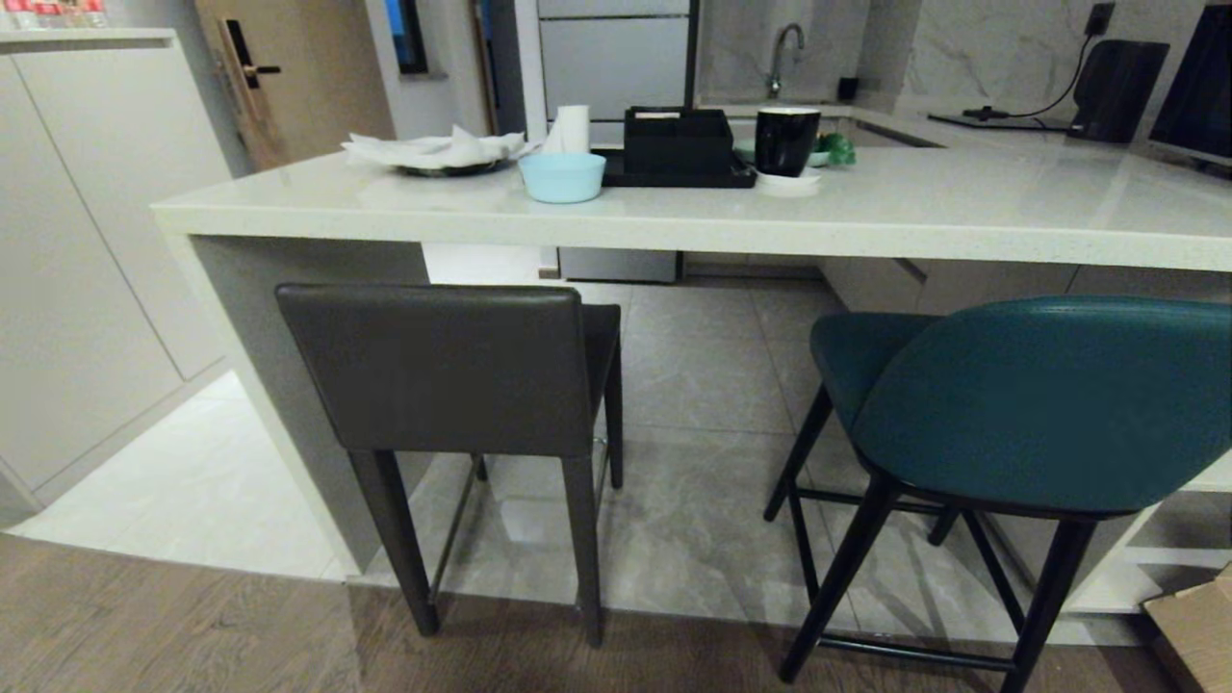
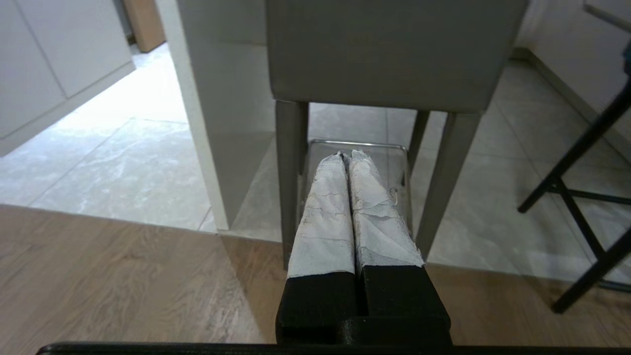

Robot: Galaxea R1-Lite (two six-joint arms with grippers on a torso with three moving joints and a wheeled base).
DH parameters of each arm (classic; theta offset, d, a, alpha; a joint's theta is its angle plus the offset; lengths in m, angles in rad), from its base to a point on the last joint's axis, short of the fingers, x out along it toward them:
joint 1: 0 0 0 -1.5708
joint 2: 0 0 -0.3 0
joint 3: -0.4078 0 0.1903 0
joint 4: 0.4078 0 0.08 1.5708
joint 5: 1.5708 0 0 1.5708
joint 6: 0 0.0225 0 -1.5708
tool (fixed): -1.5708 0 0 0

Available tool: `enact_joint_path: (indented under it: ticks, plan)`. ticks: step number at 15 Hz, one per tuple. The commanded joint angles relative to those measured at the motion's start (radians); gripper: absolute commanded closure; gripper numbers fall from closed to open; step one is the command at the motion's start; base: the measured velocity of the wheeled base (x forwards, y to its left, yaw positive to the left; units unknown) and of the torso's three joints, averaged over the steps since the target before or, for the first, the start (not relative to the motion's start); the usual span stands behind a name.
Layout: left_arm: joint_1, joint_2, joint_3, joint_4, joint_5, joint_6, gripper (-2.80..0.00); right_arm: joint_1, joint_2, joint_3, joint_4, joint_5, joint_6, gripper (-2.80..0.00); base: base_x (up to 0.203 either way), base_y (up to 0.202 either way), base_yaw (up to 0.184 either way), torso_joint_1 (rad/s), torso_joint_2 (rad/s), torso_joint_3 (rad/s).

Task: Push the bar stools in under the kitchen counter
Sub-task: Pull the gray chair out from under the dining table

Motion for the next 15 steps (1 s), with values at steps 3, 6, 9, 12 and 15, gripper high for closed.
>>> enact_joint_path:
  ticks: [3, 6, 9, 12, 15]
  plan:
    - [0.000, 0.000, 0.018, -0.001, 0.000, -0.001, 0.00, 0.001, 0.001, 0.000, 0.000, 0.000, 0.000, 0.00, 0.000, 0.000, 0.000, 0.000, 0.00, 0.000]
    - [0.000, 0.000, 0.018, -0.001, 0.000, -0.001, 0.00, 0.001, 0.001, 0.000, 0.000, 0.000, 0.000, 0.00, 0.000, 0.000, 0.000, 0.000, 0.00, 0.000]
    - [0.000, 0.000, 0.018, -0.001, 0.000, -0.001, 0.00, 0.000, 0.001, 0.000, 0.000, 0.000, 0.000, 0.00, 0.000, 0.000, 0.000, 0.000, 0.00, 0.000]
    - [0.000, 0.000, 0.018, -0.001, 0.000, -0.001, 0.00, 0.001, 0.001, 0.000, 0.000, 0.000, 0.000, 0.00, 0.000, 0.000, 0.000, 0.000, 0.00, 0.000]
    - [0.000, 0.000, 0.018, -0.001, 0.000, -0.001, 0.00, 0.000, 0.001, 0.000, 0.000, 0.001, 0.000, 0.00, 0.002, 0.092, -0.003, 0.003, 0.00, 0.002]
